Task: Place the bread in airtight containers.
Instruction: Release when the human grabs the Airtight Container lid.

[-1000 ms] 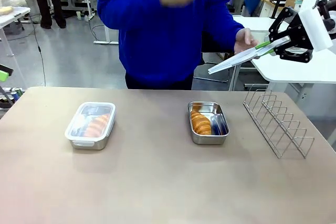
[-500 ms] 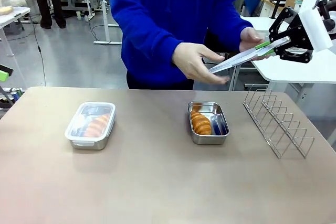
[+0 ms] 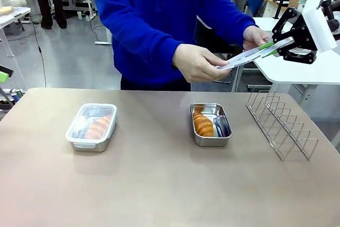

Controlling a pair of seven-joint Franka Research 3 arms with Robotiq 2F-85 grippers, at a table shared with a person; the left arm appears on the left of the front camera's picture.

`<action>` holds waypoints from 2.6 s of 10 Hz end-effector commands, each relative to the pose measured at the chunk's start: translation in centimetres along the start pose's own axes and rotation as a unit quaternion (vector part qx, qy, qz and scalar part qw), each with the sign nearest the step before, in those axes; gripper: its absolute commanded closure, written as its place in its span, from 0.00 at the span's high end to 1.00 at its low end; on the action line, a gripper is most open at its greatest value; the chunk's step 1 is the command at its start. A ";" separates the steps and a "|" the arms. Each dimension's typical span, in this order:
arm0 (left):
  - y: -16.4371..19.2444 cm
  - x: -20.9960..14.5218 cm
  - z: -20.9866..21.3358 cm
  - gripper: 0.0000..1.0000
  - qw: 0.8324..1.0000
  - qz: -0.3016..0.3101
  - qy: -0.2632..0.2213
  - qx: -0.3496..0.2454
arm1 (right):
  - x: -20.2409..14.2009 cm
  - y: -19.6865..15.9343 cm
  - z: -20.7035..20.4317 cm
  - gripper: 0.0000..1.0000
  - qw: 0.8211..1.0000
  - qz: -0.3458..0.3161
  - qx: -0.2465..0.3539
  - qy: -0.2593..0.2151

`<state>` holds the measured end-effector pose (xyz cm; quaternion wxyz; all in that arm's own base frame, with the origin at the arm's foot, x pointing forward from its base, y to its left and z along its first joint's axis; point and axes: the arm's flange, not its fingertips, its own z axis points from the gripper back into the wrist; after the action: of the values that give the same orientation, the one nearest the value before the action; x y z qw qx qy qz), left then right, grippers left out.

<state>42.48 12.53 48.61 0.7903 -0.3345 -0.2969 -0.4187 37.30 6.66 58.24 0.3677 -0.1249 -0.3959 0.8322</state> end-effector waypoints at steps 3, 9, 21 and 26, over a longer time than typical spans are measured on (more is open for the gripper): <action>-0.2 0.1 0.1 1.00 1.000 -0.009 0.000 -0.005 | 0.0 0.1 0.0 0.00 1.000 0.005 -0.010 -0.006; -0.2 0.1 0.1 1.00 1.000 -0.009 0.000 -0.005 | -2.6 -1.7 3.8 1.00 0.979 -0.196 -0.001 0.048; -0.2 0.1 0.1 1.00 1.000 -0.009 0.000 -0.005 | -21.2 17.2 12.5 1.00 0.762 -0.626 -0.023 -0.162; -0.2 0.1 0.1 1.00 1.000 -0.009 0.000 -0.005 | -21.6 18.0 12.8 1.00 0.756 -0.634 -0.017 -0.161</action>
<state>42.46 12.58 48.60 0.7906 -0.3346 -0.2969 -0.4182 36.70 -23.41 51.15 0.7454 0.2783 -0.4445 0.4115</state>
